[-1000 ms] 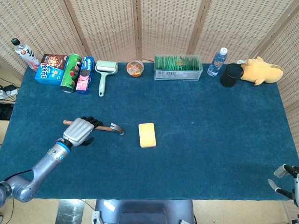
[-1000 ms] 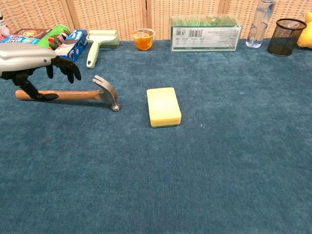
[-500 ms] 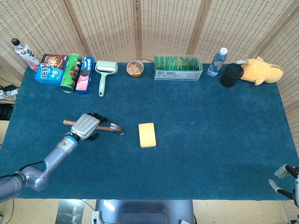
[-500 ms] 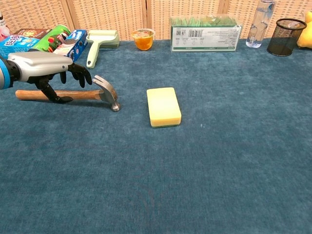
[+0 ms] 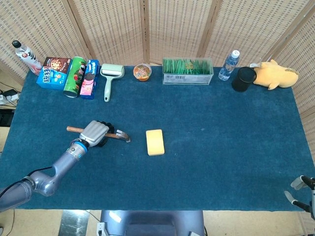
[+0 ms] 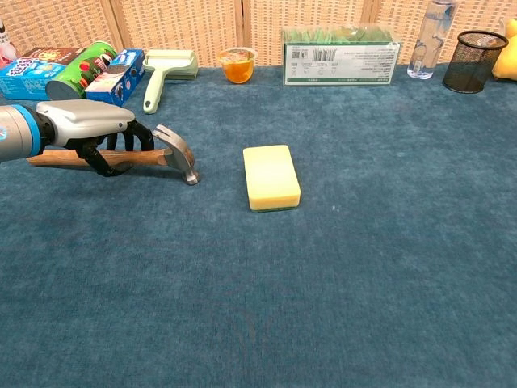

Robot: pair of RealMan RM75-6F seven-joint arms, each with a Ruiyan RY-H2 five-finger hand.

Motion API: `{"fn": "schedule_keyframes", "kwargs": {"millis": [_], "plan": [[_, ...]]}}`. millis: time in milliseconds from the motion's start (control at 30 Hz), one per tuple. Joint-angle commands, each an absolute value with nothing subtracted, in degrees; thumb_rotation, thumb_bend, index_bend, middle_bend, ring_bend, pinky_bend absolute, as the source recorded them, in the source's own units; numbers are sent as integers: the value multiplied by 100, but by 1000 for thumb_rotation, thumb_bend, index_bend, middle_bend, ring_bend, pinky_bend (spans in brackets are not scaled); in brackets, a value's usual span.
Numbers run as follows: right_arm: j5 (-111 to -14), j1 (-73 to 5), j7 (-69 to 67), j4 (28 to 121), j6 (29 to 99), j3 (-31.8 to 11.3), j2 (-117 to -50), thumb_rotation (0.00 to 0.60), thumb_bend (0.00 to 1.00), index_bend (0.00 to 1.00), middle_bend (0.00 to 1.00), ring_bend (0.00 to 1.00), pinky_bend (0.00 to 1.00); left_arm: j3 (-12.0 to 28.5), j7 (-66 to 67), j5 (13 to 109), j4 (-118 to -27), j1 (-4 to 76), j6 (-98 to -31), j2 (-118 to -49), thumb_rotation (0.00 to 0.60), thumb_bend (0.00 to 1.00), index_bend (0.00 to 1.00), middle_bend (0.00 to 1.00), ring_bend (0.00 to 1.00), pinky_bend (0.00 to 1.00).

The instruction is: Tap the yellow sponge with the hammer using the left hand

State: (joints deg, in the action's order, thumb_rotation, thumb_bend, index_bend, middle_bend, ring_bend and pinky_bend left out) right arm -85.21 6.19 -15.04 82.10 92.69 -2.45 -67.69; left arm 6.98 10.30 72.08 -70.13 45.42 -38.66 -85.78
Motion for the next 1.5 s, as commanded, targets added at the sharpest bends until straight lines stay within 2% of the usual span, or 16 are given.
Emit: {"fn": "schedule_keyframes", "kwargs": {"millis": [33,100,167,267,400,567,733,833,1000,1200,1500], "plan": [[-8507,638,-1502,8215,9265,-238,-6772,600,221,570,612,517,363,644,1259,7151,-6888,4623,-3828,-8674,600,693,488,491,460,500],[-8486,655,-1500,8209,9239,-223,-6780,600,221,570,612,518,363,619,1503,7171,-6878,4651,-3953,-8734,600,720,577,578,553,569],[-8480,669,-1490,8222,9224,-208,-6793,600,221,570,612,518,363,675,1586,7061,-6996,4680,-3985,-8756,600,728,621,672,650,638],[-8504,693,-1493,8241,9265,-206,-6810,600,222,570,612,518,363,816,1639,6789,-7194,4722,-4015,-8721,600,731,636,786,747,711],[-8523,731,-1503,8269,9340,-217,-6797,600,220,570,612,518,363,1005,1420,6575,-7371,4688,-4172,-8714,600,723,637,833,809,791],[-8552,750,-1510,8310,9371,-223,-6787,600,221,570,612,518,363,1183,940,6985,-7572,4509,-4923,-8594,600,678,637,835,815,803],[-8589,726,-1517,8308,9347,-226,-6806,600,221,570,612,518,364,1129,780,7579,-7875,4350,-5538,-8277,600,647,636,838,819,804],[-8618,684,-1544,8276,9266,-213,-6847,600,221,570,612,518,364,914,967,8317,-7916,4107,-6416,-8179,600,635,637,838,820,804],[-8632,662,-1584,8242,9234,-217,-6864,600,221,570,612,517,363,735,1059,8454,-8222,3878,-6692,-8034,600,631,637,848,826,811],[-8593,674,-1672,8172,9196,-215,-6877,600,221,570,612,517,363,734,1301,8589,-8398,3715,-7099,-8078,600,612,637,848,826,813],[-8464,738,-1972,7934,9179,-252,-6903,600,221,570,612,518,363,854,2195,8446,-8440,3998,-6756,-8575,600,605,637,848,826,813]]}}
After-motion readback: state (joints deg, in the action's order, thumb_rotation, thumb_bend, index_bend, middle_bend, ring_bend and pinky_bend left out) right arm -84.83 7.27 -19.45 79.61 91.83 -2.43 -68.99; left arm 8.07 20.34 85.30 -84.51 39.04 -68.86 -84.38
